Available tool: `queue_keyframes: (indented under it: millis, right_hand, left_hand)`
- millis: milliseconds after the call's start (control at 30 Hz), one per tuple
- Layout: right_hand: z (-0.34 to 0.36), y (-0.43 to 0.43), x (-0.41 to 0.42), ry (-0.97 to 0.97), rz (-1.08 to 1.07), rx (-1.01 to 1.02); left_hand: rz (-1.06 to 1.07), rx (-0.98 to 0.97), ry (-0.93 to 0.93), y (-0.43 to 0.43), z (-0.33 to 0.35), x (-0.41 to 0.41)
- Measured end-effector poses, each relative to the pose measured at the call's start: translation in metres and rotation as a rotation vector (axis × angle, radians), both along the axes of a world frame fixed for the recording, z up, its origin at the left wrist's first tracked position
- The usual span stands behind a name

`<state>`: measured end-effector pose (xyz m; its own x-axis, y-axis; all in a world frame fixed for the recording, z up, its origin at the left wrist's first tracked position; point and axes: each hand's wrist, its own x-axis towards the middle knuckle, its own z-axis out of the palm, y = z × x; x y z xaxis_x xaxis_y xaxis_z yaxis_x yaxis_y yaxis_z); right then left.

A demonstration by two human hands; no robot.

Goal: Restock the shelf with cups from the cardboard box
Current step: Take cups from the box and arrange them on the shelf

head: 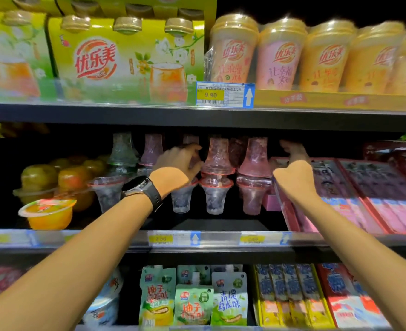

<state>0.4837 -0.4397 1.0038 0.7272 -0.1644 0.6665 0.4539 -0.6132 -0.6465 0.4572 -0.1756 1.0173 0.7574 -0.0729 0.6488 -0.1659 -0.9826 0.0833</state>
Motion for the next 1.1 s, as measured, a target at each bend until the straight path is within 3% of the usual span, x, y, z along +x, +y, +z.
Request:
queue_keyframes:
  millis: [200, 300, 467, 833, 1100]
  right_hand:
    - [0.001, 0.02, -0.026, 0.034, -0.074, -0.209]
    - [0.008, 0.027, -0.033, 0.062, -0.105, -0.406]
    - [0.026, 0.04, -0.027, -0.108, -0.064, -0.652]
    - [-0.022, 0.03, -0.041, -0.021, -0.23, -0.504]
    - [-0.016, 0.021, -0.034, 0.05, -0.087, -0.211]
  left_hand:
    - [0.084, 0.083, 0.033, -0.009, -0.007, -0.018]
    - [0.112, 0.085, 0.058, -0.01, -0.011, -0.02]
    - [0.103, 0.137, 0.002, -0.007, -0.019, -0.014]
    - [0.12, 0.179, -0.099, -0.004, -0.034, -0.014]
    - [0.101, 0.022, -0.035, -0.023, -0.019, -0.016]
